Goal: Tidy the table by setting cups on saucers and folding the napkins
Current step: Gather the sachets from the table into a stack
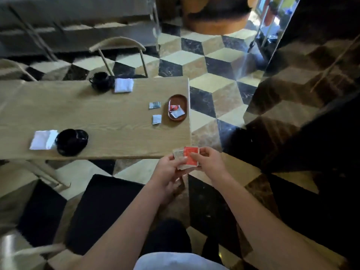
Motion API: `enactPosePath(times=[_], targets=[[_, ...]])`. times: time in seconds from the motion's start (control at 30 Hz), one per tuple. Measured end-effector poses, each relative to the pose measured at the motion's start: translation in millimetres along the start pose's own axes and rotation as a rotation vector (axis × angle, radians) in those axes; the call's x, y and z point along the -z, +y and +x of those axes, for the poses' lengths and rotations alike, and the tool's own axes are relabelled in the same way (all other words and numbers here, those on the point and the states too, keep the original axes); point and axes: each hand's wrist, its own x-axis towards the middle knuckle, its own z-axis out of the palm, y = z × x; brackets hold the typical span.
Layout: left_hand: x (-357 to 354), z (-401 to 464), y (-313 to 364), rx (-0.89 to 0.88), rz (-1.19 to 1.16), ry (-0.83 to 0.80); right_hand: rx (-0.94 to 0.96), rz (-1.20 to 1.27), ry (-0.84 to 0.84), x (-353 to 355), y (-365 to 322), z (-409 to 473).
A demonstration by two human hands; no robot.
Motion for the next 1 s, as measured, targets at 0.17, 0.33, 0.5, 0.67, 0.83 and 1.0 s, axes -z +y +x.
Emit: enactPosePath(times=[0.17, 0.33, 0.5, 0.67, 0.83, 1.0], targets=[[16, 44, 40, -0.062, -0.042, 0.138, 0.001, -0.12, -0.147, -30, -37, 68], [47, 104, 63, -0.022, -0.124, 0.201, -0.003, -0.239, -0.165, -71, -51, 145], [93, 168, 87, 0.056, -0.158, 0.261, -0.104, -0.309, -0.186, -124, -57, 216], [131, 231, 101, 0.166, -0.14, 0.343, -0.205, -0.457, -0.215, -163, -59, 284], [151, 283, 117, 0.218, -0.018, 0.365, -0.335, -0.493, -0.129, -179, -55, 333], [174, 322, 123, 0.251, 0.031, 0.5, -0.131, -0.996, -0.156, -199, -62, 379]])
